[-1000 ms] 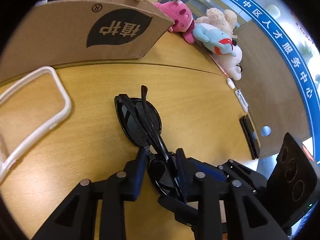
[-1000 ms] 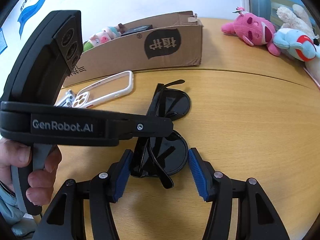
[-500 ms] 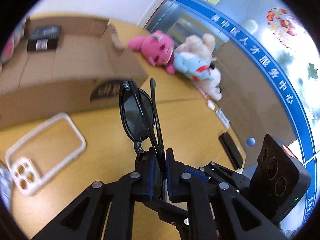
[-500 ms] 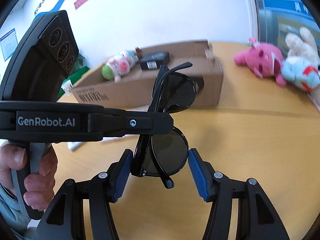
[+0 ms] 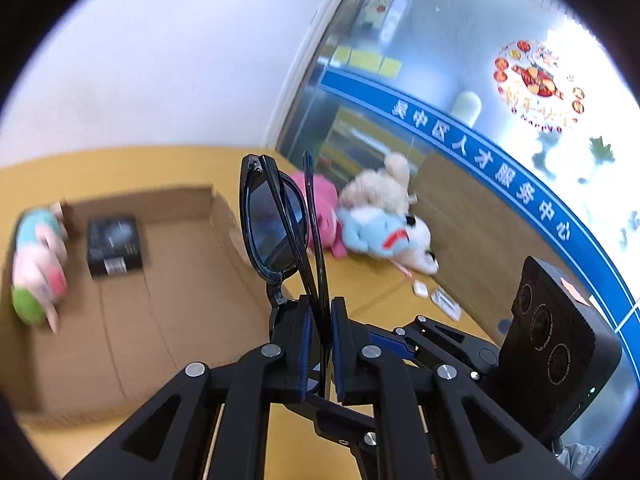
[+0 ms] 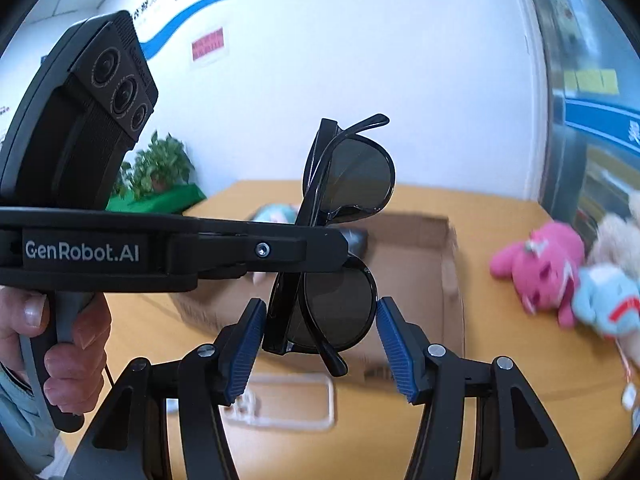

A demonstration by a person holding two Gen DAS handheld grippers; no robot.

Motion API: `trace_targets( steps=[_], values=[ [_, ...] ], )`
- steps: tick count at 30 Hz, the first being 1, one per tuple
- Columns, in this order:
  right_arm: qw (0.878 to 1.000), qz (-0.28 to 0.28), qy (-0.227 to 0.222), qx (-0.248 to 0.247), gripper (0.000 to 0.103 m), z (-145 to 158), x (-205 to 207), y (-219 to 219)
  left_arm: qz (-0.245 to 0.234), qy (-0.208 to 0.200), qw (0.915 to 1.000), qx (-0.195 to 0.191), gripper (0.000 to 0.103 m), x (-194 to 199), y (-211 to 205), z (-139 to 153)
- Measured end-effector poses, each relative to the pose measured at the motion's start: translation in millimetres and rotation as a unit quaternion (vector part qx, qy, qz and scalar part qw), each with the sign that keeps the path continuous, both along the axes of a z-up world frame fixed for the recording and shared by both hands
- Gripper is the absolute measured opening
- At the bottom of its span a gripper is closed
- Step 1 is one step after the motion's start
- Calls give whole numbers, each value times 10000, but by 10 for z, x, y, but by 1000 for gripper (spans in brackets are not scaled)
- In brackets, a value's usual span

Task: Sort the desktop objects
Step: 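Lift the sunglasses with the right gripper and carry them over the cardboard box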

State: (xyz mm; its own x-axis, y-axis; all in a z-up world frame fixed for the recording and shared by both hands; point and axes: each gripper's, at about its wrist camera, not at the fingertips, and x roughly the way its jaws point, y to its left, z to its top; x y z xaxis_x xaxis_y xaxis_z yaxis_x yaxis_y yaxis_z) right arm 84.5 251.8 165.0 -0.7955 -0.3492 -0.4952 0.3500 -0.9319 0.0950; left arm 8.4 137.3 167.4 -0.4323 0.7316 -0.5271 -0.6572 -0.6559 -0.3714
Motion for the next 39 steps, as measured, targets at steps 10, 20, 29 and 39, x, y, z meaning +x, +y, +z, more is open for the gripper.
trace_targets(
  steps=[10, 20, 29, 39],
  values=[
    [9995, 259, 196, -63, 56, 554, -986, -168, 146, 292, 9995, 53, 7, -820, -147, 550],
    [9980, 275, -562, -65, 56, 225, -2232, -116, 195, -294, 9994, -56, 7, -2037, 13, 135],
    [9763, 220, -2091, -515, 55, -908, -3156, 140, 244, -1614, 9863, -224, 6, -2903, 293, -1111],
    [9489, -188, -3144, -204, 55, -1743, -3625, 313, 461, -2609, 9636, -363, 6, -3246, 407, -1891]
  ],
)
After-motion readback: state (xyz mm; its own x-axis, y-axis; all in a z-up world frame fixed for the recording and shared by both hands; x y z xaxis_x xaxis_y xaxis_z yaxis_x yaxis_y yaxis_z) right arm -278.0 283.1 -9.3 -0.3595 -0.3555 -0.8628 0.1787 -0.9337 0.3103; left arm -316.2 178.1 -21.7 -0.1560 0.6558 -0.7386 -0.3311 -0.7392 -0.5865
